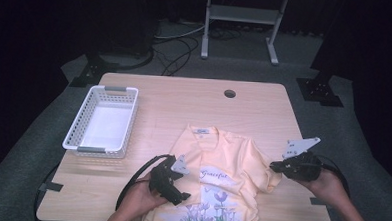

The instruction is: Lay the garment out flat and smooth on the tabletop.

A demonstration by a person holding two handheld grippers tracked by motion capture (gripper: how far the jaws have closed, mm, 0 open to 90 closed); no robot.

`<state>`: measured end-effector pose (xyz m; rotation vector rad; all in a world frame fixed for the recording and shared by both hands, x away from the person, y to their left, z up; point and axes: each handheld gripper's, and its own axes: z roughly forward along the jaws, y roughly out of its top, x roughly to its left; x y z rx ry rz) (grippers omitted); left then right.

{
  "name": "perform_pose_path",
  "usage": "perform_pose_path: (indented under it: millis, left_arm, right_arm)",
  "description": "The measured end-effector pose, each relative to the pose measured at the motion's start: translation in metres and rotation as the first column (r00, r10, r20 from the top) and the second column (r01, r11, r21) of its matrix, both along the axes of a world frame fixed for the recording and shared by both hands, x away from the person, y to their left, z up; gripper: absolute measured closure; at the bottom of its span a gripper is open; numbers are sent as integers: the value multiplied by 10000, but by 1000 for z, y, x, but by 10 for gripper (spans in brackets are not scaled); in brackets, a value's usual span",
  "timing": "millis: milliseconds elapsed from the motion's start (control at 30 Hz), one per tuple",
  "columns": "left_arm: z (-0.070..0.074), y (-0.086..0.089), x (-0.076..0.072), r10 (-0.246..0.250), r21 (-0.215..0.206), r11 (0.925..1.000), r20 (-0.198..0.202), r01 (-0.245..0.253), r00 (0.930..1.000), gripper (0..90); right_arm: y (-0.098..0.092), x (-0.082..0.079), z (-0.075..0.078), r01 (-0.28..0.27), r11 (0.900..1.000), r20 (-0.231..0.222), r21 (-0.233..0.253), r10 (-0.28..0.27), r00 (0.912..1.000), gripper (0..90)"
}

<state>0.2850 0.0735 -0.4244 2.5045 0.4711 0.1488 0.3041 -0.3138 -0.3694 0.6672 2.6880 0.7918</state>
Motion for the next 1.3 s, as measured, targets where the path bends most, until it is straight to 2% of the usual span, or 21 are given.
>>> perform_pose_path:
  millis: [233,433,800,1067,1300]
  left_arm:
    - [1,-1,0,67,87,9999,-23,-67,10000,167]
    - [1,-2,0,80,149,9999,-29,-80,10000,167]
    - [1,-1,0,16,89,10000,-38,-15,10000,167]
    - [0,0,0,-12,-5,10000,23,12,10000,166]
    - [0,1,-1,-16,-74,10000,33,16,10000,167]
  right_arm:
    - [-12,5,-7,261,9997,-83,31,-261,9996,859]
    - [-15,7,-9,311,9995,-209,96,-309,9993,851]
    - [-23,0,5,568,9983,8,134,-569,9984,773]
    - [-18,-9,16,554,9977,175,395,-561,9983,746]
    - [3,-21,16,80,9972,152,749,-92,9998,689]
